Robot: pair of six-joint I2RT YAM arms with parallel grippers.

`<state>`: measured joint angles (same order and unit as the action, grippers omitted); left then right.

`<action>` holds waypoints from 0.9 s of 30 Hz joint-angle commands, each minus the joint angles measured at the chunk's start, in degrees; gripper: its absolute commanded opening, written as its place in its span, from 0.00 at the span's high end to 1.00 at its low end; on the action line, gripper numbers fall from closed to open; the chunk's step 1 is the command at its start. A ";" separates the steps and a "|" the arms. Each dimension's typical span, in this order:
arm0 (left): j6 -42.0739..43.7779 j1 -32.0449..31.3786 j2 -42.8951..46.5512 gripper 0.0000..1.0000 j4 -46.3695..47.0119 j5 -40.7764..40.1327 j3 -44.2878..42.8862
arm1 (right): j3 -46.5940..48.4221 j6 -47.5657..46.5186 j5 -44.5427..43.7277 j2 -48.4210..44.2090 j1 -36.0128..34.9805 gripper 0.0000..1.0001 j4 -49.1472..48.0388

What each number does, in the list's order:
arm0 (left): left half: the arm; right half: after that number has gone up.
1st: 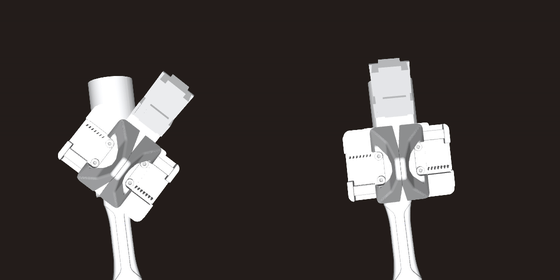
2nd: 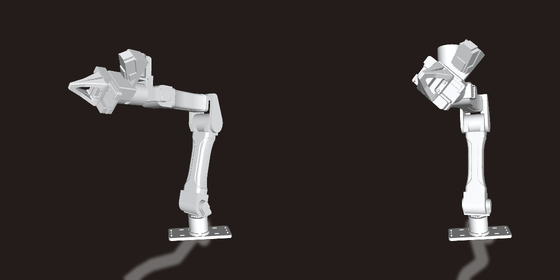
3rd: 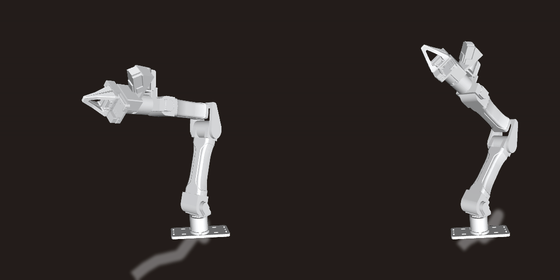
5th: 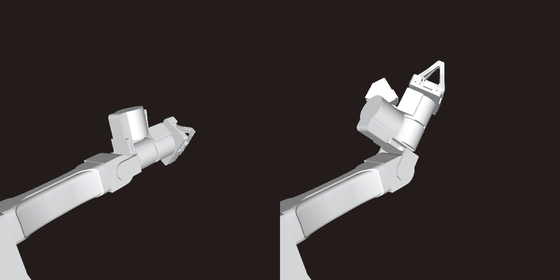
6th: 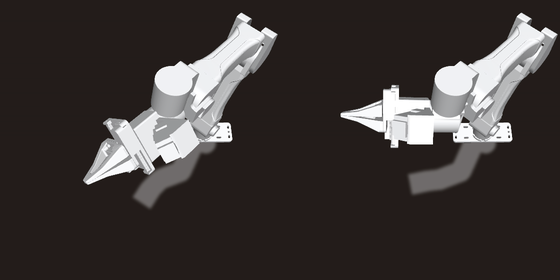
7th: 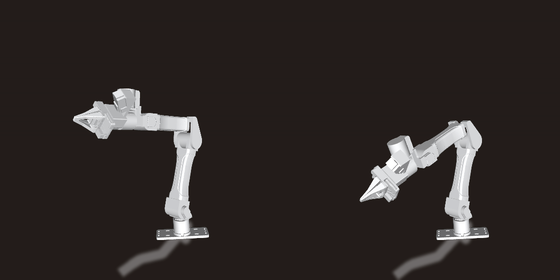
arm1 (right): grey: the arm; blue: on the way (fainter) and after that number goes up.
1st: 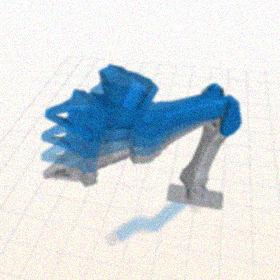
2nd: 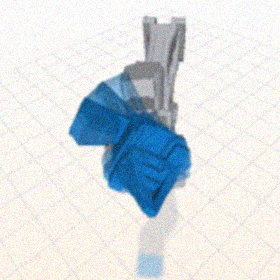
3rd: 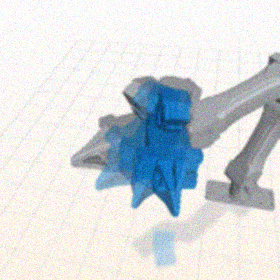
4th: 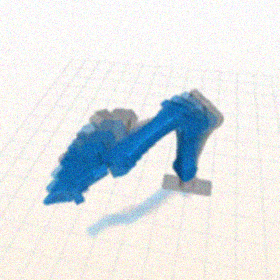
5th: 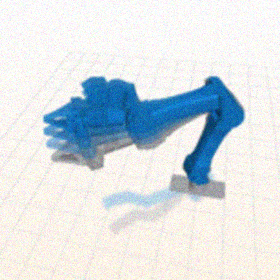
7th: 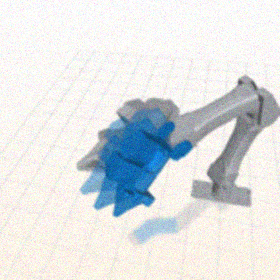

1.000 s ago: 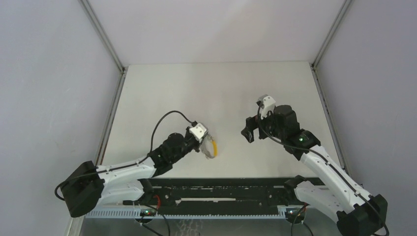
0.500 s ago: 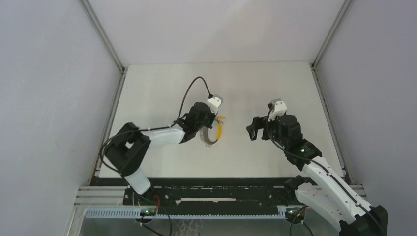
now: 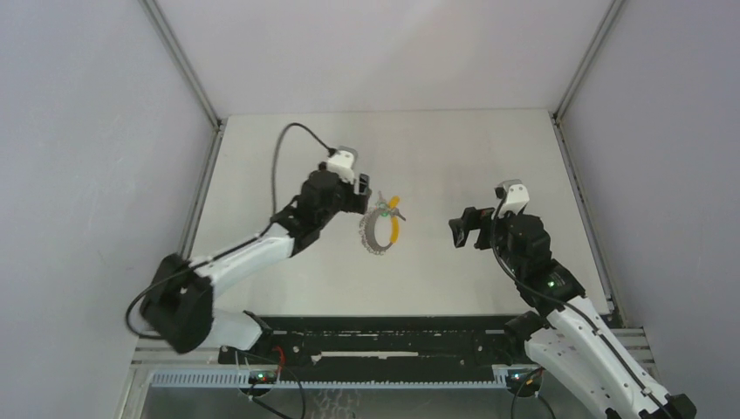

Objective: Put the keys on the keyring

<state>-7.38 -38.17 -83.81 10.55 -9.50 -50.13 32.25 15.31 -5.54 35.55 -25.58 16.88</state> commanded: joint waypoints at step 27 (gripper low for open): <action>-4.89 4.49 77.01 0.00 -37.60 -21.67 11.80 | 6.51 1.65 -8.60 -18.22 0.43 0.00 15.28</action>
<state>-14.81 -33.89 -4.54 -27.62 -31.31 -37.80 38.09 16.29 -13.06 17.39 -25.47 33.06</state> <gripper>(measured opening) 0.996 0.997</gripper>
